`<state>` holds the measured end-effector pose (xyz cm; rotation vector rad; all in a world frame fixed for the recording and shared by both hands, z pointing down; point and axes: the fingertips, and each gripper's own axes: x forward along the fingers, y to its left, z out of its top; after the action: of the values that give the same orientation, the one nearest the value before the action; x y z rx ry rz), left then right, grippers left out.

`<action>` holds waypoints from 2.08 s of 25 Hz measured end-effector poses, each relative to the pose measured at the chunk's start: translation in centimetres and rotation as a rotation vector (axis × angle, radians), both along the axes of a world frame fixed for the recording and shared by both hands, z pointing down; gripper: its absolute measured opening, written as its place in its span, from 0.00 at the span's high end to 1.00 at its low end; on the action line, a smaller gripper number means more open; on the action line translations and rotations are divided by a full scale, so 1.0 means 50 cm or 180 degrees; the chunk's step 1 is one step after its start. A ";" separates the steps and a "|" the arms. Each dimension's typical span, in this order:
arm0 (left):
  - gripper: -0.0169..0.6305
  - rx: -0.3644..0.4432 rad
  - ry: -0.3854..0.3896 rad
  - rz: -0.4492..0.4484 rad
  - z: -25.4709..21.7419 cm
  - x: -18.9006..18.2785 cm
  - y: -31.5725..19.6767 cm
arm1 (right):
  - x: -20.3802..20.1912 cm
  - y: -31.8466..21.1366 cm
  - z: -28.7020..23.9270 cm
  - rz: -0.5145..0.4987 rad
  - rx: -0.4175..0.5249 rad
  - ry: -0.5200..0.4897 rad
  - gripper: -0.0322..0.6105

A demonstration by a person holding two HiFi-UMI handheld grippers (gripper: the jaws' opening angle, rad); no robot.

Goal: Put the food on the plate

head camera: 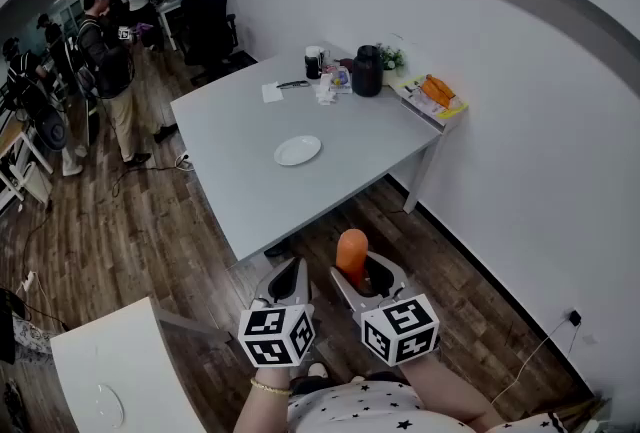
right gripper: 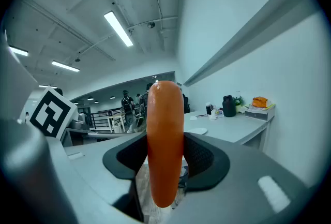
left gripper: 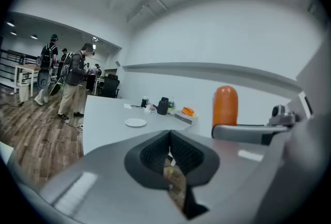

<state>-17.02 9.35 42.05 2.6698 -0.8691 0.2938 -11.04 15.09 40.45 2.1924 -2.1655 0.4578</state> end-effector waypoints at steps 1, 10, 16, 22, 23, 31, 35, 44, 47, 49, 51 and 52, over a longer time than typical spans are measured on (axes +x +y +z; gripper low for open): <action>0.96 -0.0001 -0.0002 -0.0010 0.000 0.004 0.005 | 0.005 0.005 0.002 -0.0001 -0.0008 -0.0006 0.61; 0.96 0.0035 0.0008 -0.0140 0.008 0.028 0.069 | 0.044 0.069 0.017 -0.0062 0.0006 -0.0013 0.61; 0.96 0.0051 -0.0049 -0.0165 0.020 0.048 0.086 | 0.080 0.097 0.025 0.0000 0.0015 -0.0050 0.61; 0.96 0.0061 0.0016 -0.0172 0.026 0.102 0.055 | 0.136 0.095 0.042 0.0101 -0.0018 -0.0066 0.61; 0.96 0.0061 0.0024 -0.0164 0.029 0.115 0.047 | 0.148 0.089 0.045 0.0115 -0.0021 -0.0065 0.61; 0.96 0.0086 0.0072 -0.0122 0.040 0.260 -0.087 | 0.276 -0.031 0.050 0.0104 -0.0036 0.0041 0.61; 0.96 0.0142 0.0089 -0.0135 0.020 0.329 -0.176 | 0.343 -0.126 0.036 0.0054 -0.0038 0.0062 0.61; 0.96 0.0142 0.0108 -0.0229 0.016 0.431 -0.366 | 0.424 -0.338 0.033 -0.0204 -0.0073 0.0142 0.61; 0.96 0.0126 0.0084 -0.0269 0.020 0.445 -0.416 | 0.444 -0.397 0.036 -0.0278 -0.0086 0.0147 0.61; 0.96 0.0119 0.0048 -0.0291 0.024 0.446 -0.439 | 0.454 -0.427 0.036 -0.0307 -0.0096 0.0141 0.61; 0.96 0.0123 0.0014 -0.0323 0.028 0.442 -0.456 | 0.461 -0.451 0.035 -0.0331 -0.0097 0.0161 0.61; 0.96 0.0122 0.0003 -0.0348 0.030 0.438 -0.465 | 0.463 -0.461 0.036 -0.0343 -0.0105 0.0181 0.61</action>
<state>4.89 -13.88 43.57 2.6449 -1.0262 0.2524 12.12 -7.98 42.26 2.0340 -2.2162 0.4178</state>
